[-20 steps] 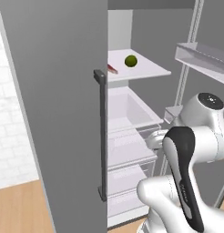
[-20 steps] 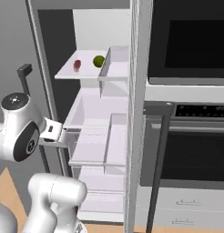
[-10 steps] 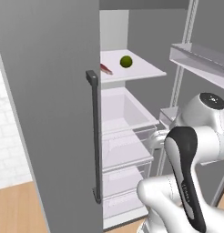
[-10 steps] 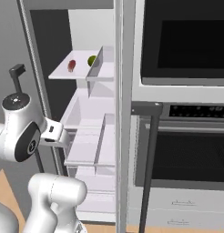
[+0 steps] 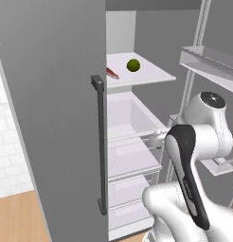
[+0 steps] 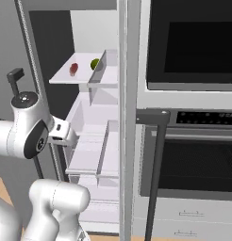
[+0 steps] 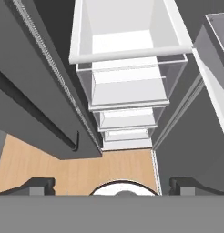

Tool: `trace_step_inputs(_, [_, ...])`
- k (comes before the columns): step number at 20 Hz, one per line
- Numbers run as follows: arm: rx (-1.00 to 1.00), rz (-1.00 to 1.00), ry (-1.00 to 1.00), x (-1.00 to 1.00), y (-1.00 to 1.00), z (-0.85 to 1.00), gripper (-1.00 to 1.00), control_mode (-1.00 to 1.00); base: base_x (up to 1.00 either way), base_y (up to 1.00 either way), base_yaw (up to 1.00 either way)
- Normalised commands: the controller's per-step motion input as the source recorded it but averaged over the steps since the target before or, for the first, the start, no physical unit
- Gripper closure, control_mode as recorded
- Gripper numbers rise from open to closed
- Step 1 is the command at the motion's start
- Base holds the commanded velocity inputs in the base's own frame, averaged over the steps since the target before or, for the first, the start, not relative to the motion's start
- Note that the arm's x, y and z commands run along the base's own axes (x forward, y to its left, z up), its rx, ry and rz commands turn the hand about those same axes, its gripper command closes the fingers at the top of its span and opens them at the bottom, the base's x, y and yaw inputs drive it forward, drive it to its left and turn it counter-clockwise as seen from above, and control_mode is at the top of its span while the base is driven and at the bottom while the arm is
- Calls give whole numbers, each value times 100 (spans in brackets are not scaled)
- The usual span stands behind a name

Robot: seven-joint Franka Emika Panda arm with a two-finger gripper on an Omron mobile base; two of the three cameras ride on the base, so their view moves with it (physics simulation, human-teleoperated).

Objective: Place one lime and one steak in each tupperware on the nearby counter, to pack two identical lunches.

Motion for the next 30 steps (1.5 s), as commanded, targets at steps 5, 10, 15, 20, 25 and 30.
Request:
trace_step_inputs(5, [0,0,-24,26,0,59,-100,-100,0,0,0])
trace_step_inputs(10, [0,0,-35,49,0,81,-100,-100,0,0,0])
trace_step_inputs(15, [0,4,-19,55,3,68,-100,-100,0,0,0])
trace_step_inputs(20, [-1,3,-10,53,2,44,-100,-100,0,0,0])
trace_step_inputs(25, [0,-9,-15,50,0,18,-100,-100,0,0,0])
trace_step_inputs(30, [1,-18,-8,48,0,29,-100,-100,0,0,0])
